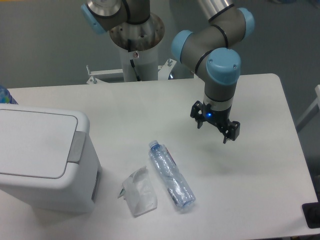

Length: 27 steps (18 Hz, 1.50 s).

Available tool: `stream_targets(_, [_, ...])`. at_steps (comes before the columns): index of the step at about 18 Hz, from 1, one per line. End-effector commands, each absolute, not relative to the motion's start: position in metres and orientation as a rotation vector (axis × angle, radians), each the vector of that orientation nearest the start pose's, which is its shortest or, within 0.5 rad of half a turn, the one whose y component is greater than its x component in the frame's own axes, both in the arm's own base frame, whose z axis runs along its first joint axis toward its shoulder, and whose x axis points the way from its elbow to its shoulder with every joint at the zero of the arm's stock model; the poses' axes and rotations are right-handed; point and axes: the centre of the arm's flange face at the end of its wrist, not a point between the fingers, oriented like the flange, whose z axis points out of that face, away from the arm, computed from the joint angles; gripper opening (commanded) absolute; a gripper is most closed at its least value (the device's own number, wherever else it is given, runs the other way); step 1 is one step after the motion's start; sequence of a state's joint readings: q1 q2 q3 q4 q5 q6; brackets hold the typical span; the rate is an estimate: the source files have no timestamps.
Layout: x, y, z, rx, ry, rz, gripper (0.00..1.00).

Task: Open the trash can
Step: 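Move the open gripper over to the white trash can lid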

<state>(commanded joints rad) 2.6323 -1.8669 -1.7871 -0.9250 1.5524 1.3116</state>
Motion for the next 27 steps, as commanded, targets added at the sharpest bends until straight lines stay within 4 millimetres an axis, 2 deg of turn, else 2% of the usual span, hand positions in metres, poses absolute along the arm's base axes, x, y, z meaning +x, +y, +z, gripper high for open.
stream_targets(7, [-0.420, 0.423, 0.302, -3.015, 0.455, 0.193, 1.00])
stream_targets(14, [-0.414, 0.439, 0.315, -2.870, 0.191, 0.103, 1.00])
stream_targets(17, [-0.416, 0.449, 0.332, -2.776, 0.008, 0.135, 1.00])
stream_targets(19, [-0.413, 0.463, 0.353, -2.722, -0.030, 0.136, 1.00])
stream_targets(22, [-0.409, 0.474, 0.368, -2.668, -0.081, 0.105, 1.00])
stream_targets(25, [-0.410, 0.489, 0.401, -2.563, -0.216, 0.050, 1.00])
stream_targets(27, [-0.410, 0.494, 0.416, -2.529, -0.223, 0.051, 1.00])
